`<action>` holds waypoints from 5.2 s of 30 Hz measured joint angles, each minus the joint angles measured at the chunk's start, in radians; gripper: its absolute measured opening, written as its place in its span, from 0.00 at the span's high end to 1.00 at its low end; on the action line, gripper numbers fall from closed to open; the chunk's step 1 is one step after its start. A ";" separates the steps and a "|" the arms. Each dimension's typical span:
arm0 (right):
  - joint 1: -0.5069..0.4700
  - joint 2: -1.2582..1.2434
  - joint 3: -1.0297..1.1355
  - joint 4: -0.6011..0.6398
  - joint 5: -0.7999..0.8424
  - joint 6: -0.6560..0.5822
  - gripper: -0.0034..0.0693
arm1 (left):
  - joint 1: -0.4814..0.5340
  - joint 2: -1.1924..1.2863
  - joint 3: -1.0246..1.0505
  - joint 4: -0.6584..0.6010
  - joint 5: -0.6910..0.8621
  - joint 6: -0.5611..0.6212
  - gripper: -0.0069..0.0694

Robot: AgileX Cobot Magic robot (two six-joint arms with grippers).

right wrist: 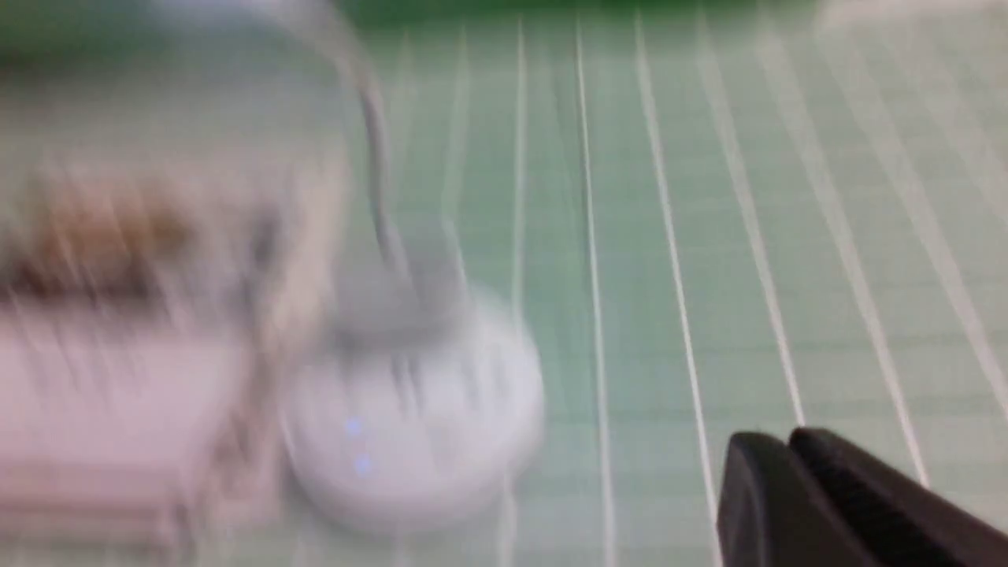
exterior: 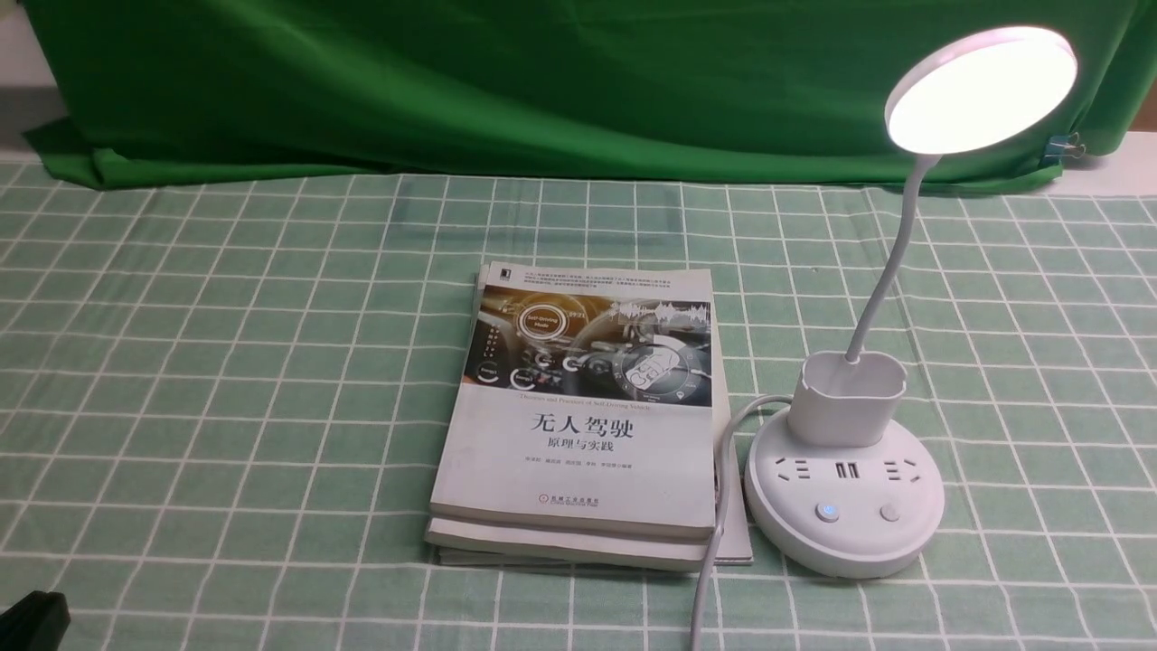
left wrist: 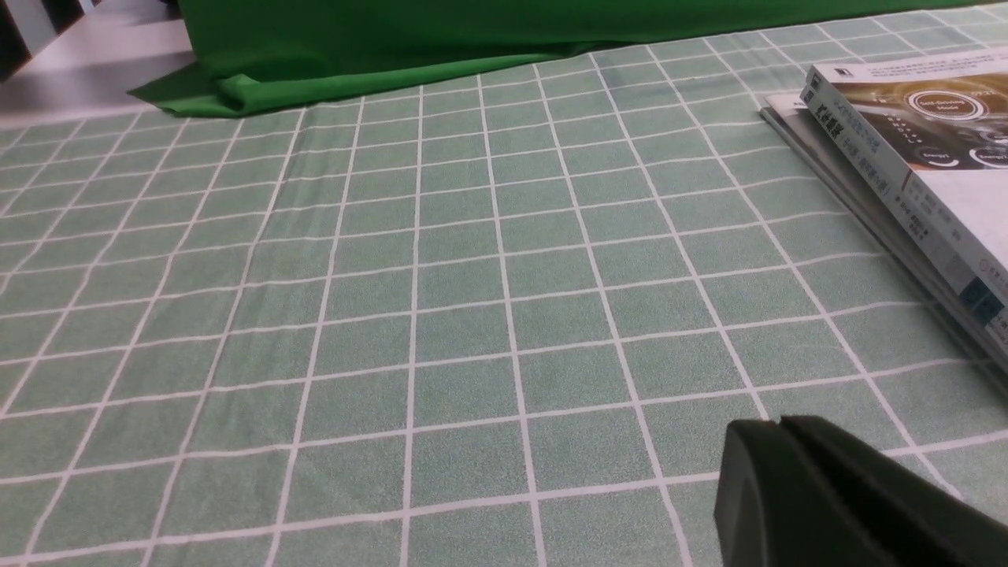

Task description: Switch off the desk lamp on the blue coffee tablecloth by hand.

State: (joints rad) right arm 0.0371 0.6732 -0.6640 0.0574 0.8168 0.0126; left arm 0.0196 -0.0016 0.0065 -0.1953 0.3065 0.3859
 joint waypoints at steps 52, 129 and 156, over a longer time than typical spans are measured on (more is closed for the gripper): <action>0.280 0.998 -0.299 0.075 -0.081 -0.083 0.90 | 0.000 0.000 0.000 0.000 0.000 0.000 0.91; 0.281 0.872 -0.309 0.052 -0.069 -0.065 0.90 | 0.000 0.000 0.000 0.000 0.000 0.000 0.91; 0.281 0.098 0.014 0.049 -0.013 0.116 0.86 | 0.000 0.000 0.000 0.000 0.000 0.000 0.91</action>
State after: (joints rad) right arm 0.3182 0.7711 -0.6500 0.1066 0.8040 0.1284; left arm 0.0196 -0.0016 0.0065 -0.1953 0.3065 0.3859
